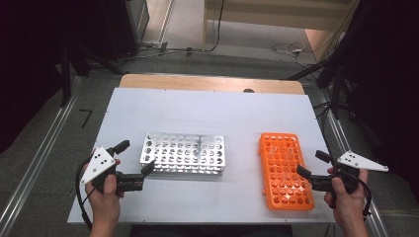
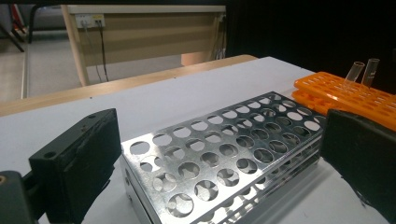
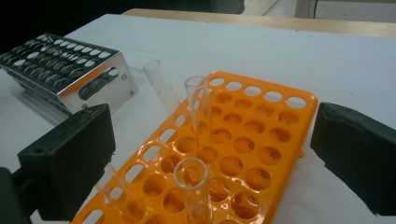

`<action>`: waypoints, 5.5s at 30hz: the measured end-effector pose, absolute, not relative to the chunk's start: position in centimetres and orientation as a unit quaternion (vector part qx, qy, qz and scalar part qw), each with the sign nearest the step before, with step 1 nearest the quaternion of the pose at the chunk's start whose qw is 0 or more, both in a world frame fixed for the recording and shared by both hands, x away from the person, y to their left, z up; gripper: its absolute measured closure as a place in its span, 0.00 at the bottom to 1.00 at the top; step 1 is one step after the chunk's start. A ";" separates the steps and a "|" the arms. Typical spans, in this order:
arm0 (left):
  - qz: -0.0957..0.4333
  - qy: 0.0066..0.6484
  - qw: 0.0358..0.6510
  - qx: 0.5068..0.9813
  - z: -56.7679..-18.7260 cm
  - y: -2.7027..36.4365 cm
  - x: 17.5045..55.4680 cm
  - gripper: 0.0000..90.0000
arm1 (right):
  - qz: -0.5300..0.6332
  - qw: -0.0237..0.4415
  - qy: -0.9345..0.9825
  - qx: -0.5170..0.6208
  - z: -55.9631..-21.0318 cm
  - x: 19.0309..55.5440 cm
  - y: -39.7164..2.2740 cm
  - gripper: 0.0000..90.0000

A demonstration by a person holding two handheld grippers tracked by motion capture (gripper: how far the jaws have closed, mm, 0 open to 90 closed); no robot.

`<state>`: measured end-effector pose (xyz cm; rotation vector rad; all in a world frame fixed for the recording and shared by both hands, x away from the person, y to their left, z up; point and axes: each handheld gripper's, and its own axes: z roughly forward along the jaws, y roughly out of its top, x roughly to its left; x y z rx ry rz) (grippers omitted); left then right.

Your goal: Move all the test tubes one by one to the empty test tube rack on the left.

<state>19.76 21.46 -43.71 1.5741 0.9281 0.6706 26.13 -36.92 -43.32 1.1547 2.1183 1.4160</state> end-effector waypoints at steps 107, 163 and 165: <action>0.153 0.334 0.591 0.718 -39.9 9.8 19.4 0.21 | 0.489 0.046 0.847 0.203 -41.3 23.6 -19.9 0.83; 0.150 0.302 0.573 0.747 -39.3 5.9 21.4 0.85 | 0.514 0.085 0.817 0.245 -40.3 23.7 -23.9 0.00; 0.150 0.303 0.574 0.746 -39.1 5.9 21.9 0.85 | 0.517 0.091 0.812 0.256 -40.2 23.8 -25.3 0.00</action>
